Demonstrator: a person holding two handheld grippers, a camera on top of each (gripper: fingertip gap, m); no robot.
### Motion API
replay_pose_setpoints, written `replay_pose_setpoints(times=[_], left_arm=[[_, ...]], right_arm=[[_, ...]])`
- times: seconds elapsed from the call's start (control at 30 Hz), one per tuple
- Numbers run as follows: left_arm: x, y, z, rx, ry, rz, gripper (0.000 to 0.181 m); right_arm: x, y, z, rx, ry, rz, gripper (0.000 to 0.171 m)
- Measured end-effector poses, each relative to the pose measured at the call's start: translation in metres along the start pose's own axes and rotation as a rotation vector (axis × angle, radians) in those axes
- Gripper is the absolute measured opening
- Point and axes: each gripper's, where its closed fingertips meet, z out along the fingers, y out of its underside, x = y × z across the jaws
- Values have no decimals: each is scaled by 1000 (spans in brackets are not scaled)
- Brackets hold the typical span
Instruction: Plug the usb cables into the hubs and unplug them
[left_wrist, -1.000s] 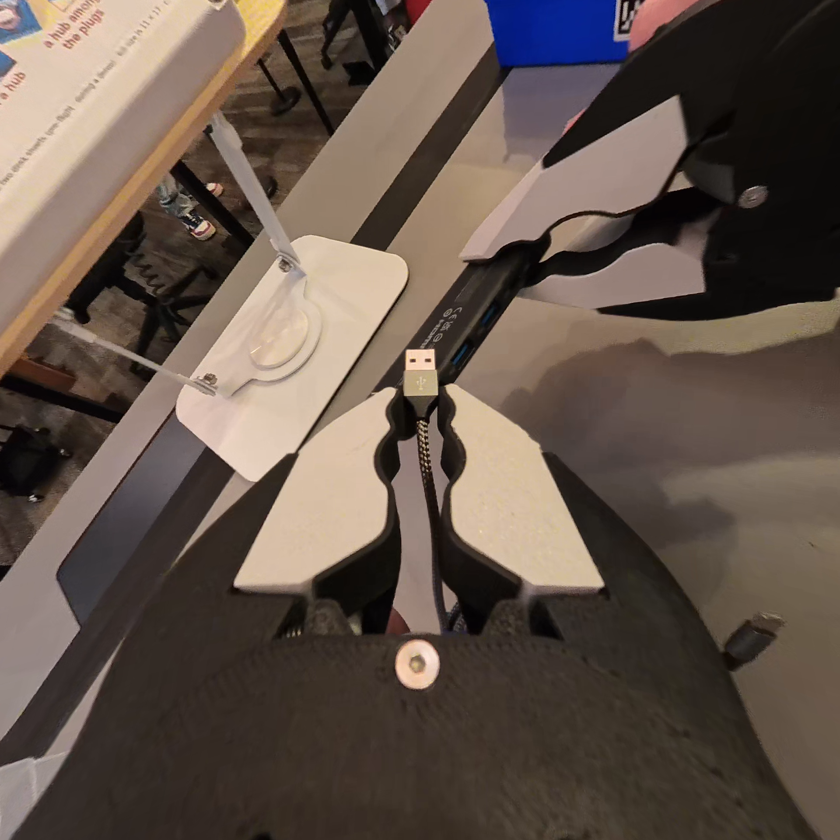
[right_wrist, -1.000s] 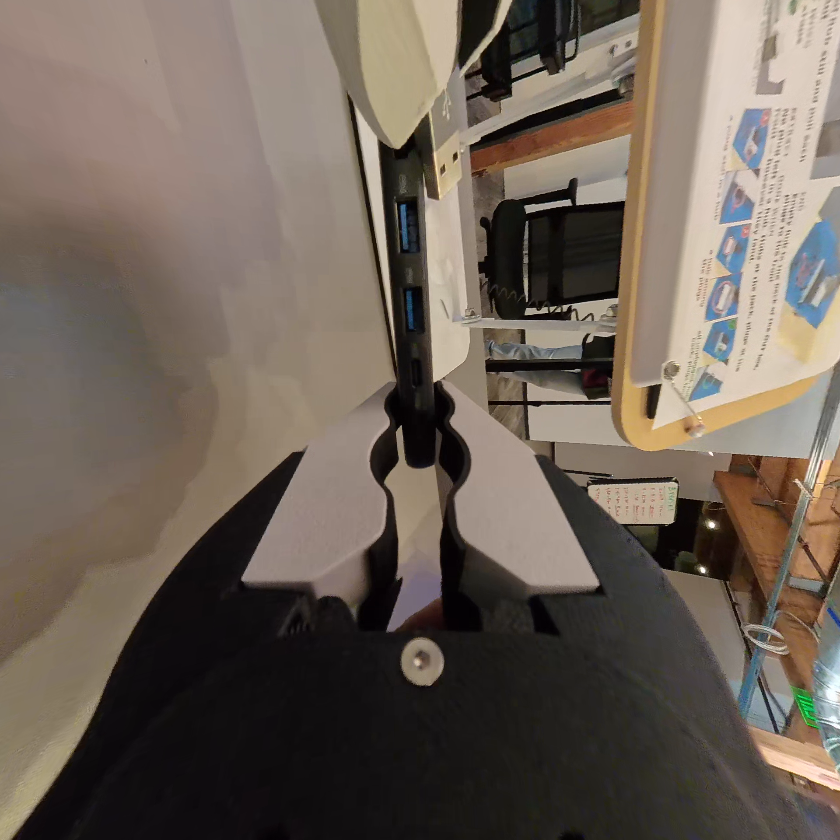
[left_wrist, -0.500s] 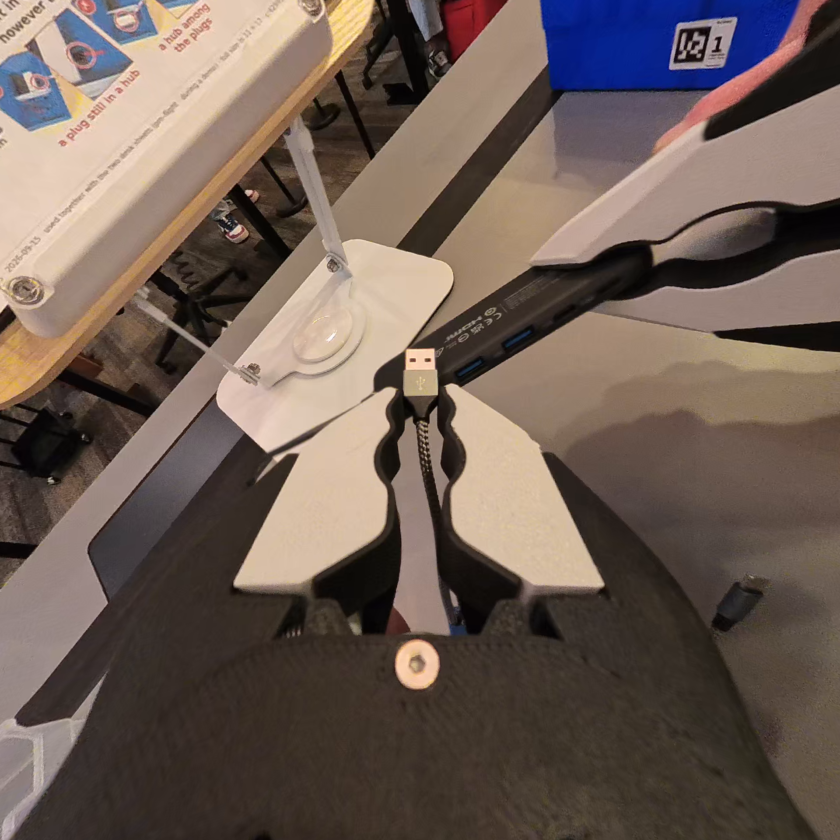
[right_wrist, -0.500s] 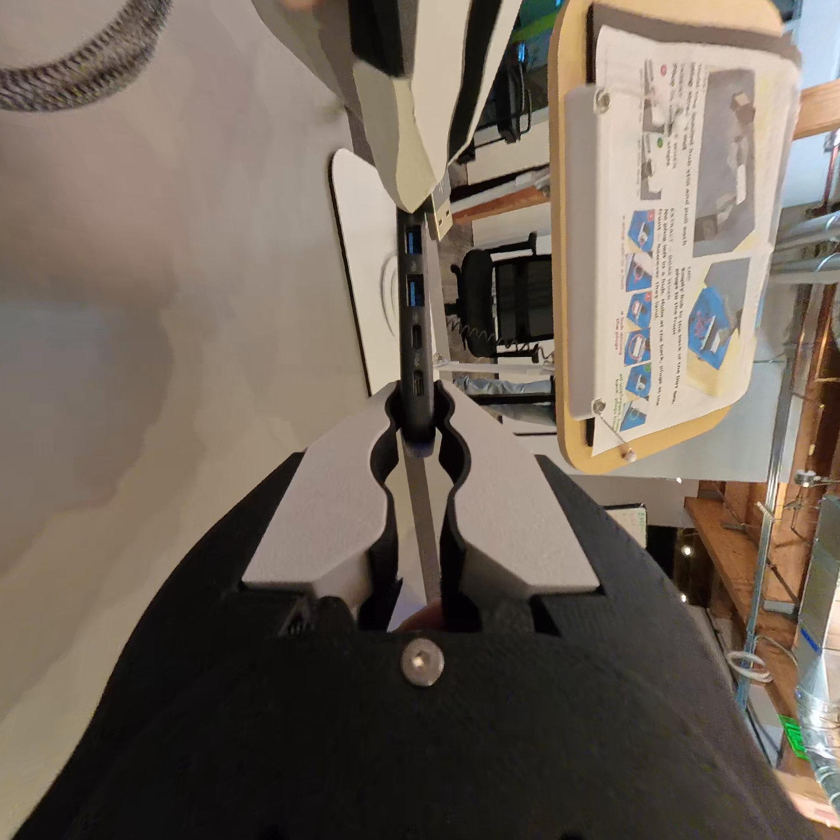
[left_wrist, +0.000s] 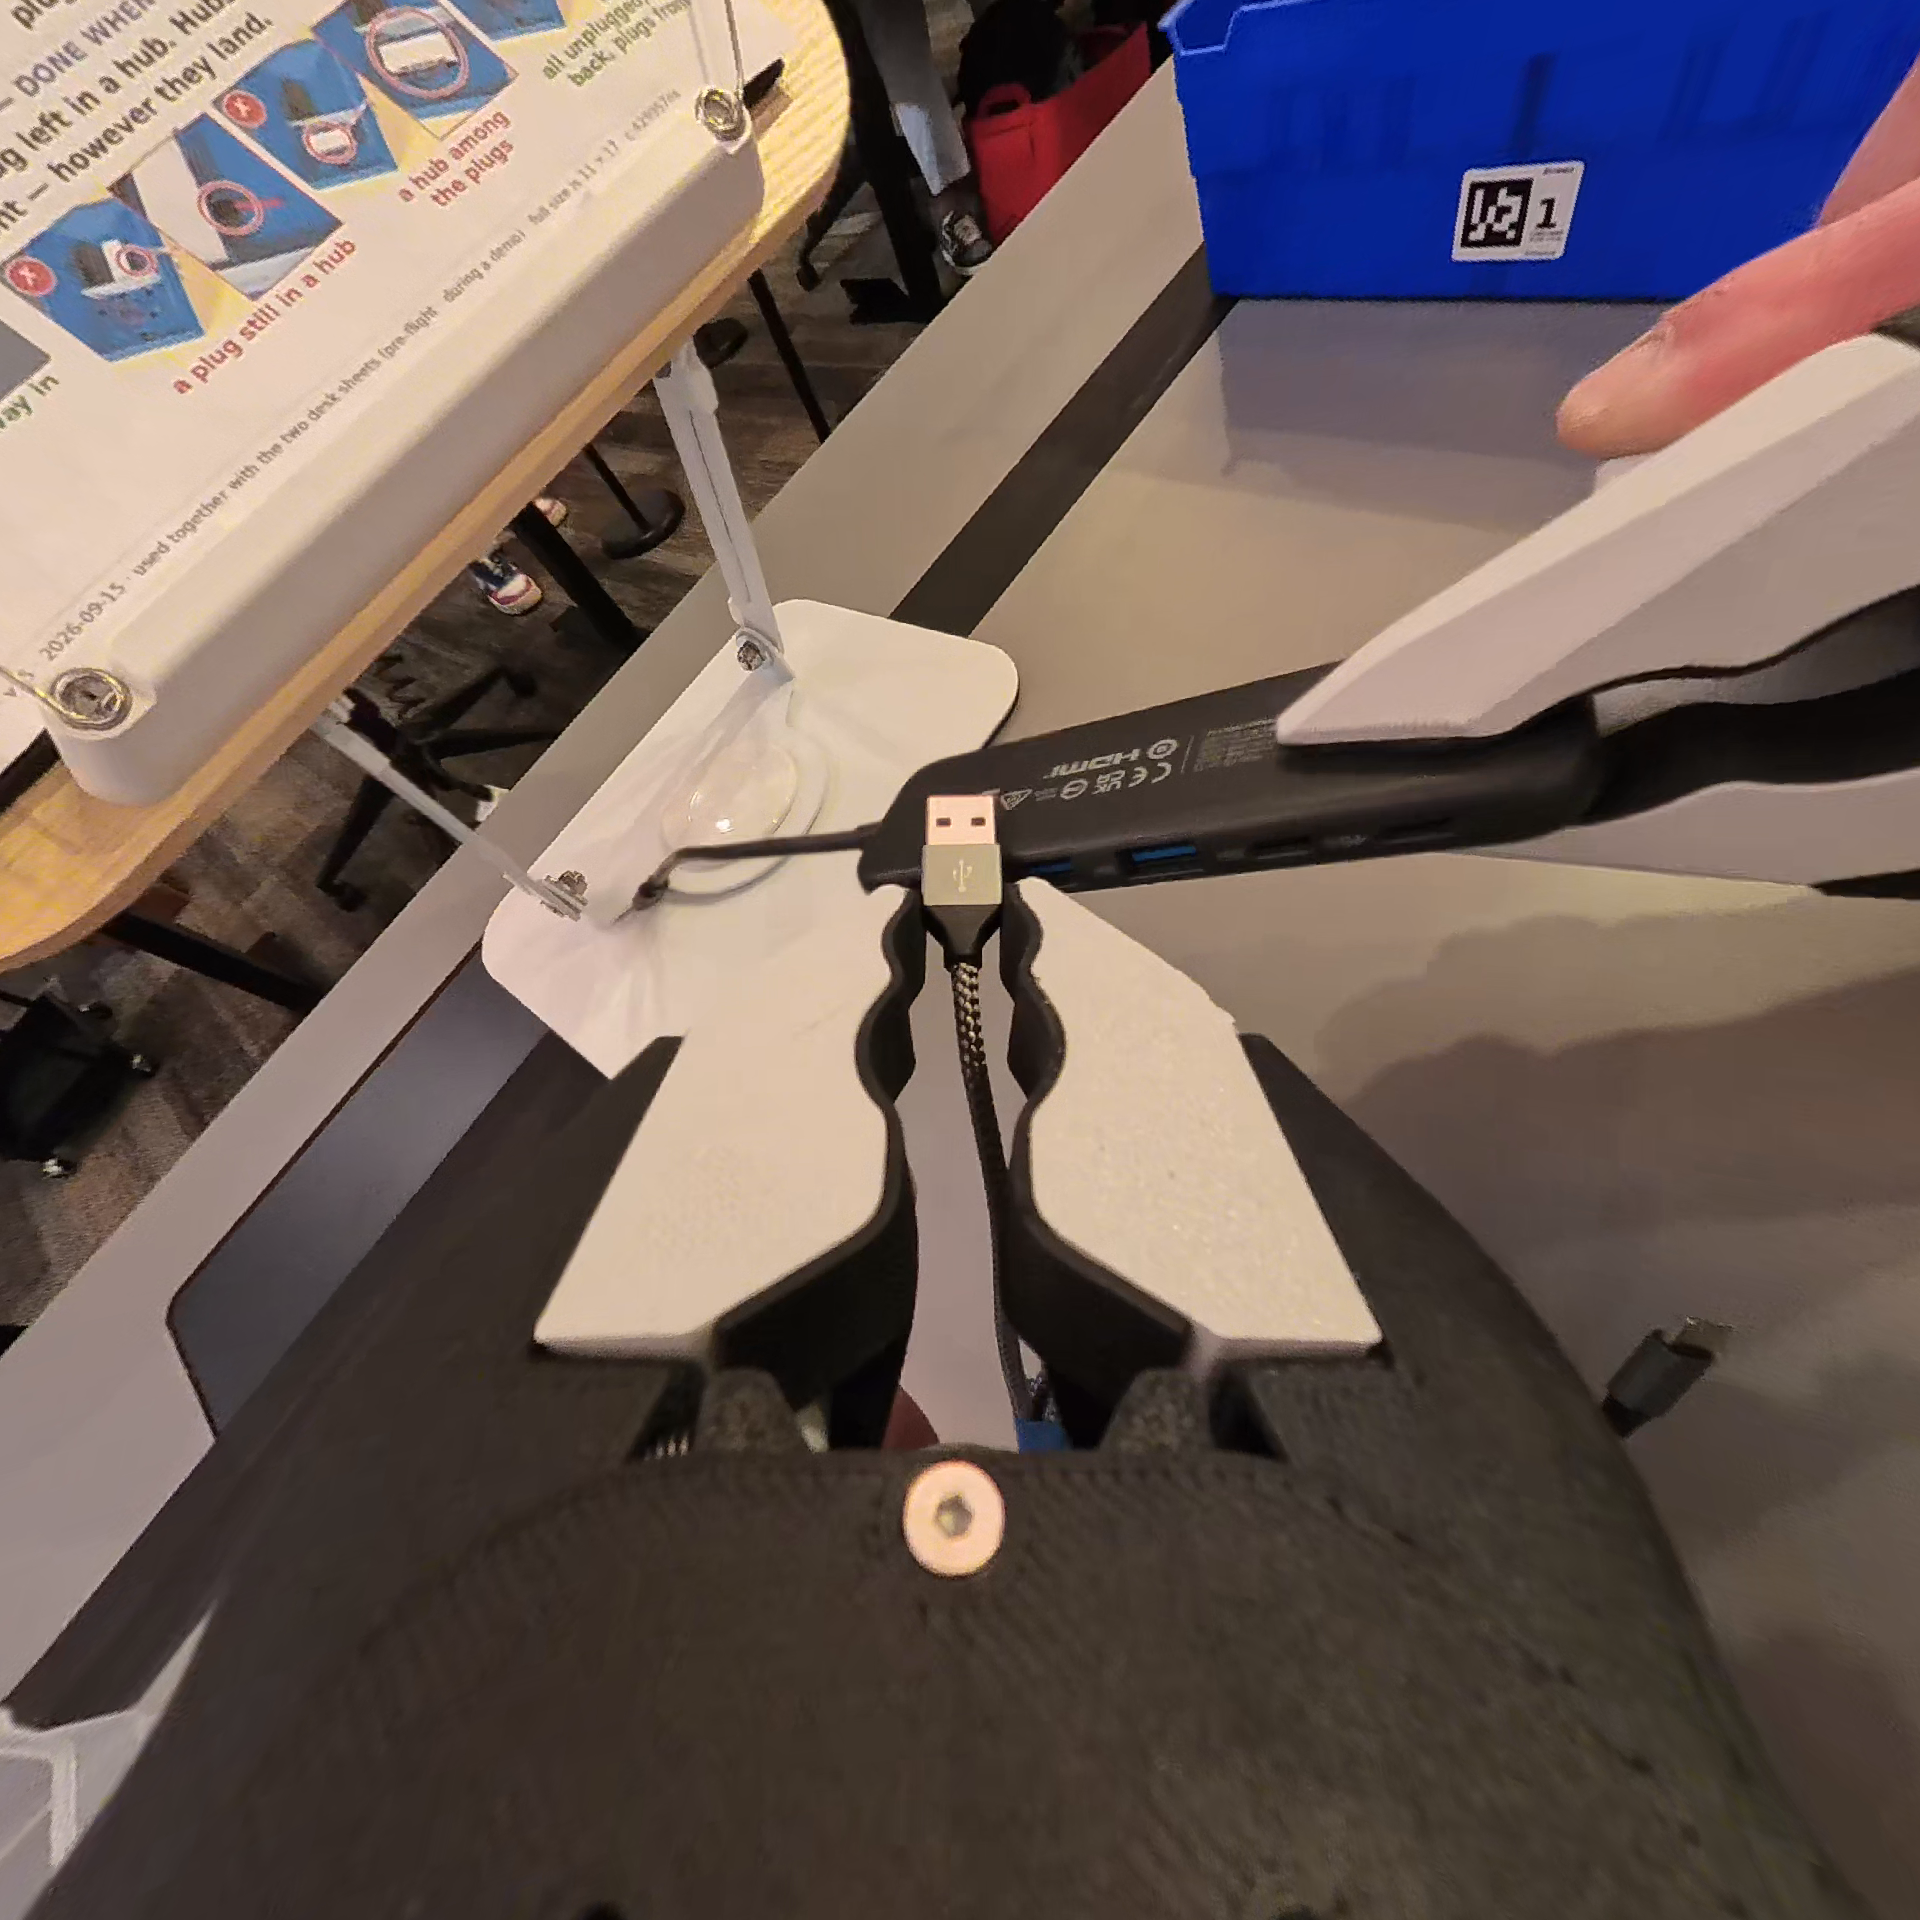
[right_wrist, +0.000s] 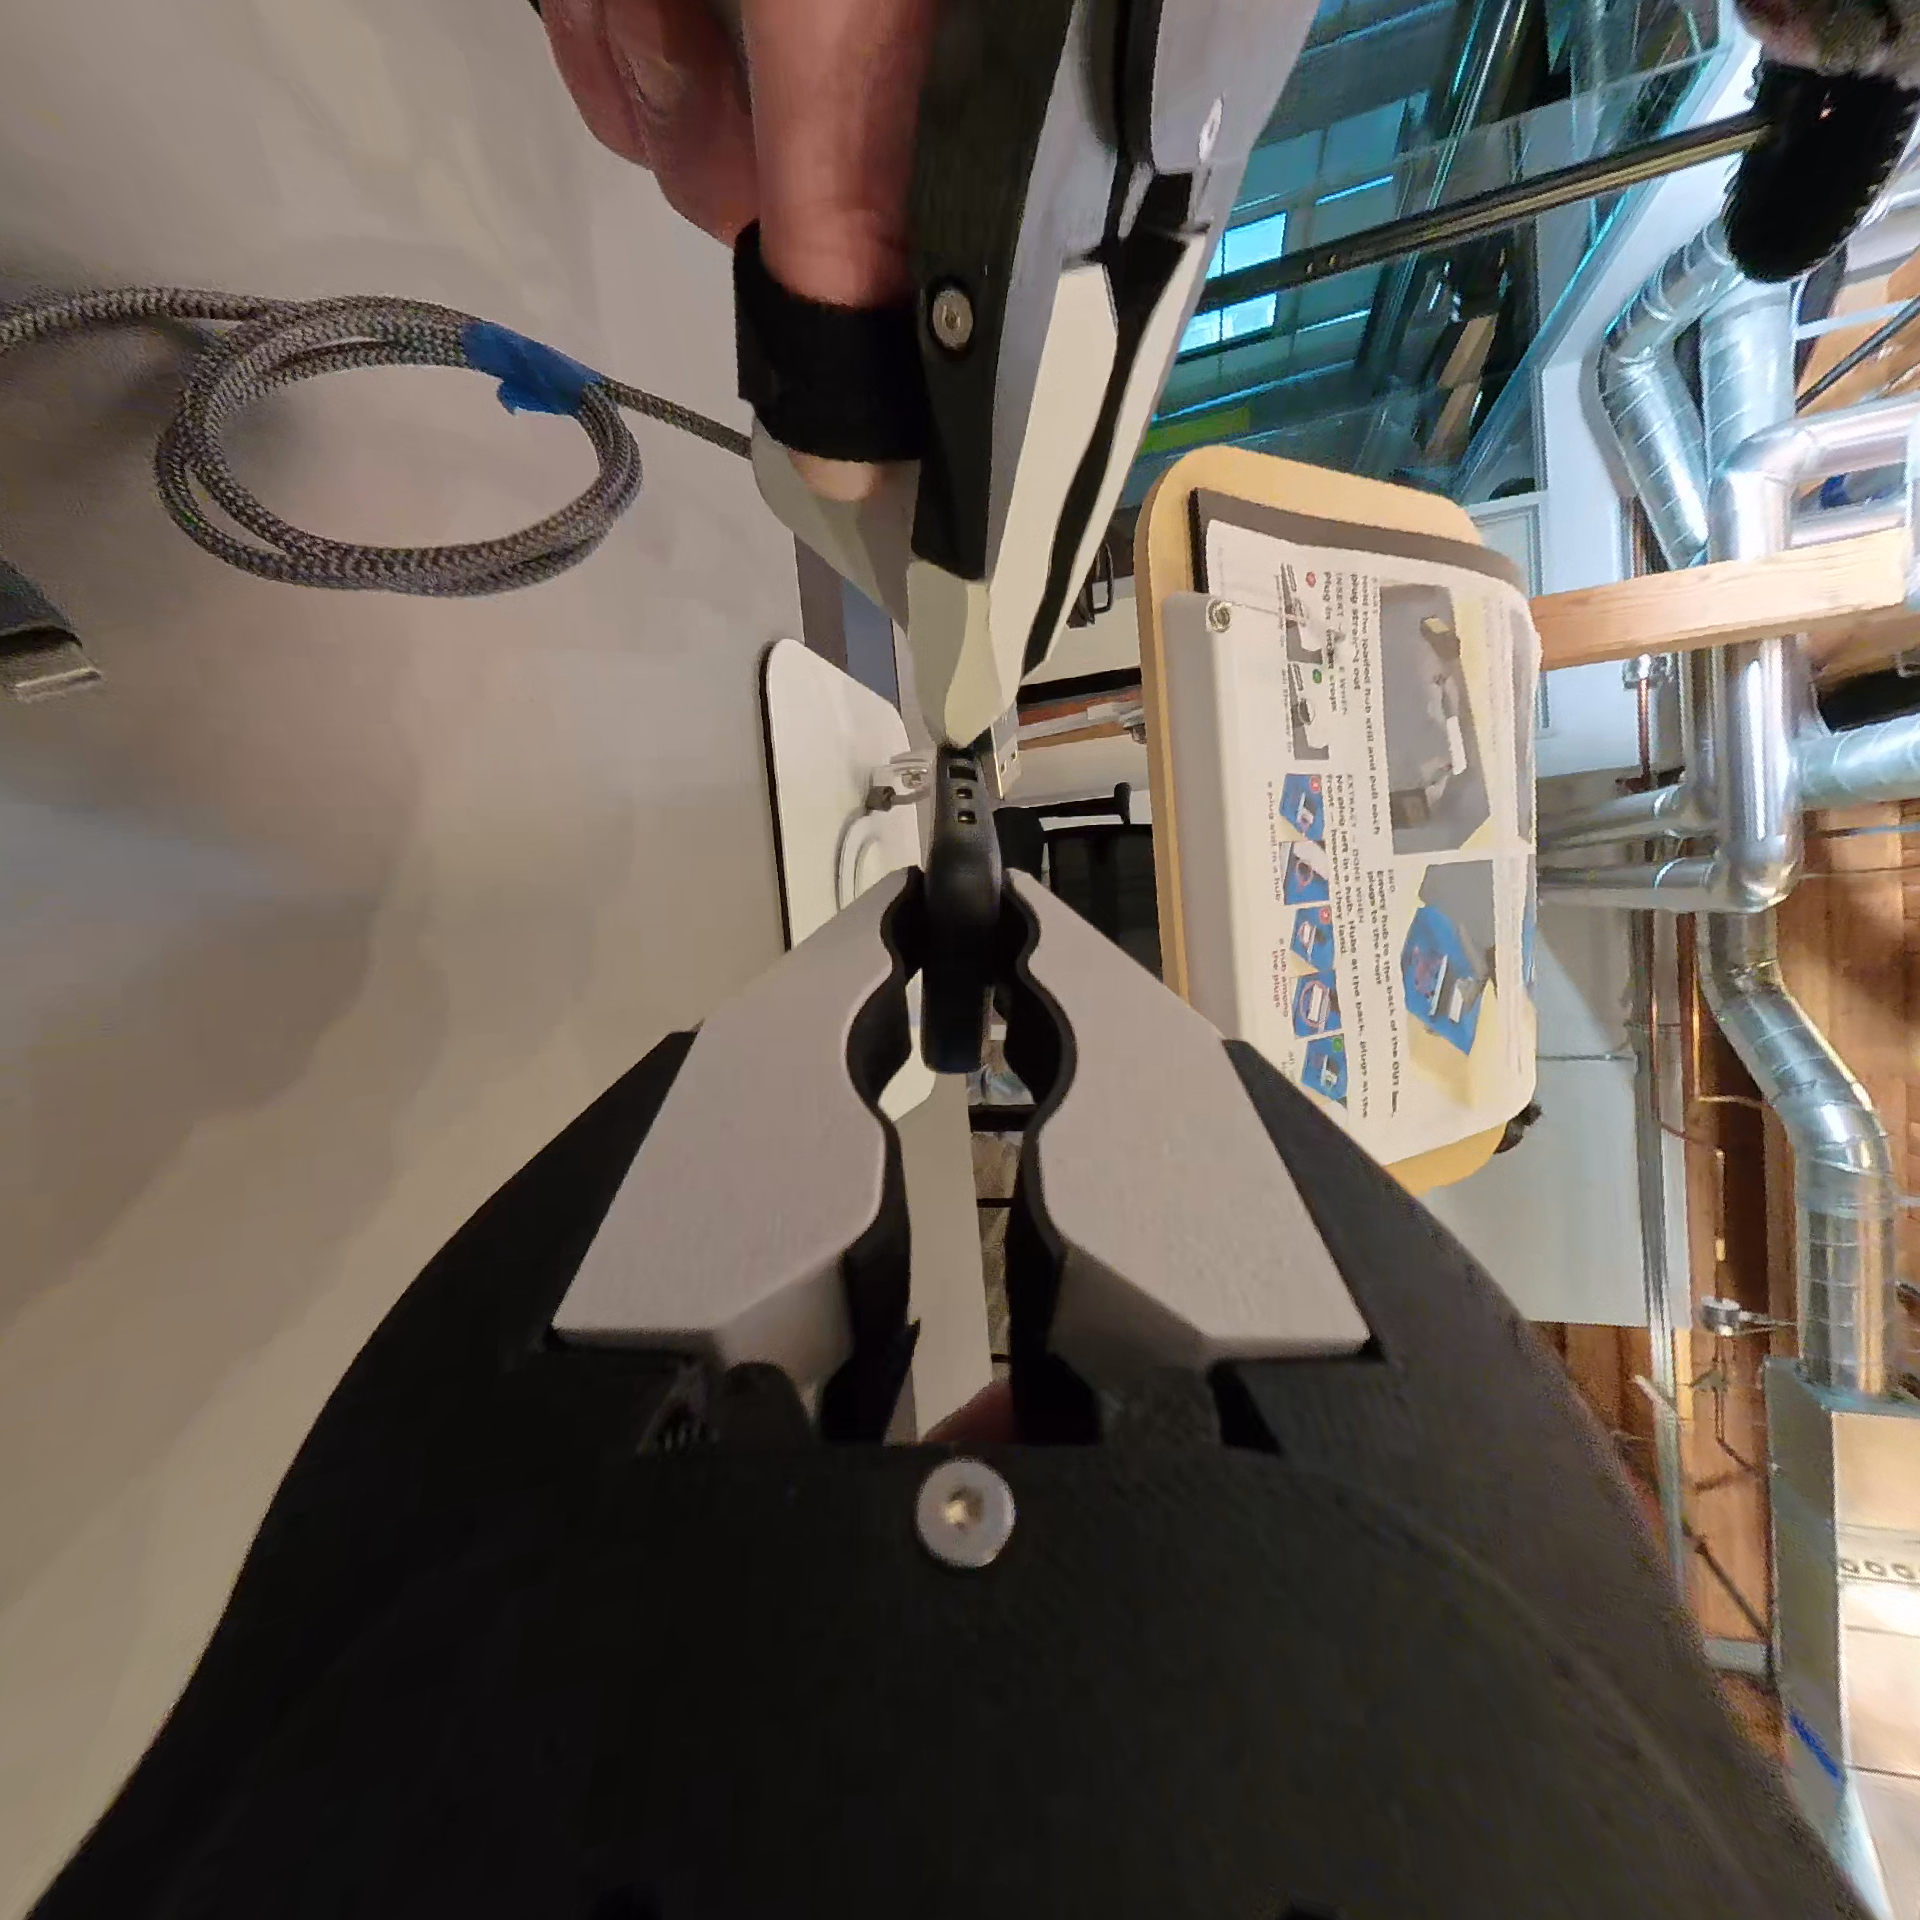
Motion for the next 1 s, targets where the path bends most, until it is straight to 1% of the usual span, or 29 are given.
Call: replay_pose_setpoints(times=[0.17, 0.3, 0.4, 0.53, 0.63, 0.7, 0.8, 0.87, 1.0], left_arm=[[-2, -3, -2, 19, -5, -8, 14], [-18, -5, -9, 34, -51, -51, 14], [-31, 7, -9, -35, -103, -57, 14], [-41, 29, -4, -122, -127, -95, 14], [-35, 34, 0, -130, -82, -110, 14], [-29, 30, 1, -107, -59, -82, 14], [-24, 32, 4, -139, -69, -31, 14], [-18, 32, 6, -139, -41, -27, 14], [-18, 34, 8, -170, -69, 15, 14]], right_arm=[[3, 0, -1, 2, 9, 3, 9], [5, -2, -8, 33, -38, -27, 9], [9, -6, -11, 43, -16, -43, 9], [7, -18, -14, 57, 1, -88, 9], [5, -22, -13, 43, 11, -109, 9], [1, -22, -11, 40, -2, -114, 9], [-3, -19, -9, 27, -13, -132, 8], [-4, -17, -8, 17, -11, -138, 9], [-7, -19, -8, 29, -17, -160, 8]])
